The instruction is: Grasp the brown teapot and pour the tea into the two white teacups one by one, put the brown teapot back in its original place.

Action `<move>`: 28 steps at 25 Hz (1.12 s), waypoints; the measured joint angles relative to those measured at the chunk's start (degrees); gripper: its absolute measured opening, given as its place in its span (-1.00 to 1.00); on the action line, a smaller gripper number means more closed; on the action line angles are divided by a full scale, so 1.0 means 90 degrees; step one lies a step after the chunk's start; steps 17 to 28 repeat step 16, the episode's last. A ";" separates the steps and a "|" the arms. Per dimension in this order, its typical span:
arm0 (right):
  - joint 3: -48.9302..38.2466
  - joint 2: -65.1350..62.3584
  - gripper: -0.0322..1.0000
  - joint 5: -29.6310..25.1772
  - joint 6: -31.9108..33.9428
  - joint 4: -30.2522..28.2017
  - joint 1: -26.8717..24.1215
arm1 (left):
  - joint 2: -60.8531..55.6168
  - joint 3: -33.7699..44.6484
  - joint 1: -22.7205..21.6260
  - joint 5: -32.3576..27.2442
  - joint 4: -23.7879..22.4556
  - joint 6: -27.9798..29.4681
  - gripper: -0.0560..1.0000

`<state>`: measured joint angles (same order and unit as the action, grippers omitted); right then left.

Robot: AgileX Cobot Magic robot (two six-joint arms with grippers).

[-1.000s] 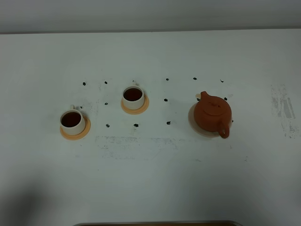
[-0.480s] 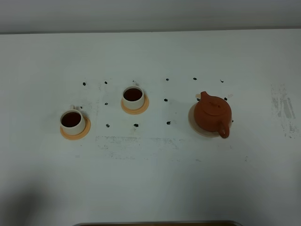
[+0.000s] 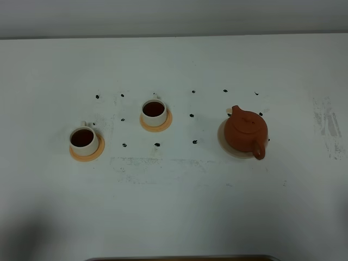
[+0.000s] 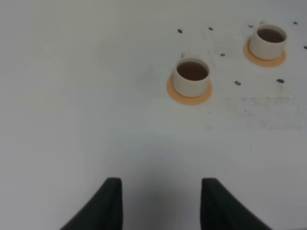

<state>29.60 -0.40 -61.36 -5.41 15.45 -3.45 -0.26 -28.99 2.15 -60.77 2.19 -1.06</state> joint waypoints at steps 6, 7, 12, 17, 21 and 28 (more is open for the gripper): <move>0.0000 0.0000 -0.54 0.0000 0.0000 0.0005 0.0000 | 0.0000 0.0000 -0.0059 0.0000 0.0000 0.0000 -0.12; 0.0000 0.0000 -0.54 0.0000 0.0000 0.0005 0.0000 | 0.0000 0.0000 -0.0059 0.0000 0.0000 0.0000 -0.12; 0.0000 0.0000 -0.54 0.0000 0.0000 0.0005 0.0000 | 0.0000 0.0000 -0.0059 0.0000 0.0000 0.0000 -0.12; 0.0000 0.0000 -0.54 0.0000 0.0000 0.0005 0.0000 | 0.0000 0.0000 -0.0059 0.0000 0.0000 0.0000 -0.12; 0.0000 0.0000 -0.54 0.0000 0.0000 0.0005 0.0000 | 0.0000 0.0000 -0.0059 0.0000 0.0000 0.0000 -0.12; 0.0000 0.0000 -0.54 0.0000 0.0000 0.0005 0.0000 | 0.0000 0.0000 -0.0059 0.0000 0.0000 0.0000 -0.12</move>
